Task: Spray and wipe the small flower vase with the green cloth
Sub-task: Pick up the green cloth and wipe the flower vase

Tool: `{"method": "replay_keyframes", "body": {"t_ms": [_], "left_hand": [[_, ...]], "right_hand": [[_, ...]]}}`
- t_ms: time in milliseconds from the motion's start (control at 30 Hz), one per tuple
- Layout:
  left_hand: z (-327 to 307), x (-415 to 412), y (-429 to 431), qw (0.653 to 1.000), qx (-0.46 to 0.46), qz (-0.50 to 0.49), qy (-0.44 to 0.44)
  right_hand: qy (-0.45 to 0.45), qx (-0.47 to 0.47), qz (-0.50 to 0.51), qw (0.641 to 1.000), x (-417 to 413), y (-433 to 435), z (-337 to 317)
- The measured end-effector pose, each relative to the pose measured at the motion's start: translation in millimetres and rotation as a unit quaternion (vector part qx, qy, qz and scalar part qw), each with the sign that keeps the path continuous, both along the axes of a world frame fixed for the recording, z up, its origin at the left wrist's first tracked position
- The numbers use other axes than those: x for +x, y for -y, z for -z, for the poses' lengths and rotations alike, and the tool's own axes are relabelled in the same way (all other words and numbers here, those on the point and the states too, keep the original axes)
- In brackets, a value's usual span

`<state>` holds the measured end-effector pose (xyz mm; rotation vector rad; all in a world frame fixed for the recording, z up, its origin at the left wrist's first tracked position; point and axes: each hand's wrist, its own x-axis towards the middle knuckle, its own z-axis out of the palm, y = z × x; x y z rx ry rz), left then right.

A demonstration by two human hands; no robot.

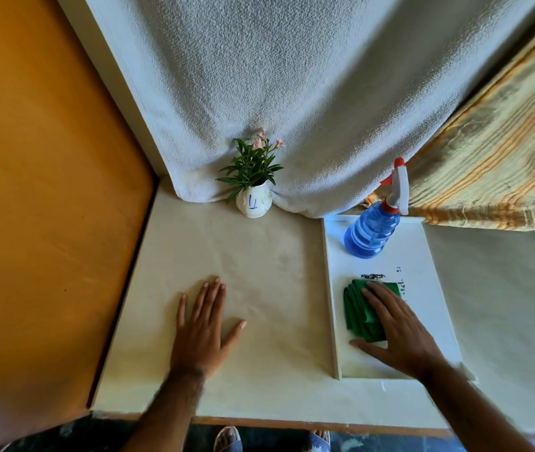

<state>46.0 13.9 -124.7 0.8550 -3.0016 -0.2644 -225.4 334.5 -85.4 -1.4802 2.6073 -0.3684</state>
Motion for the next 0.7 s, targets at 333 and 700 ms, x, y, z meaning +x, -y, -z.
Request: {"method": "replay_keyframes", "body": {"t_ms": [333,700], "left_hand": [[-2,0,-1,1.0,0.005,0.0,0.006],[-1,0,0,1.0,0.007,0.004,0.004]], "right_hand": [[0.01,0.003,-0.015,1.0,-5,5,-17],[-0.046,-0.159,-0.205,0.965,28,158,-69]]}}
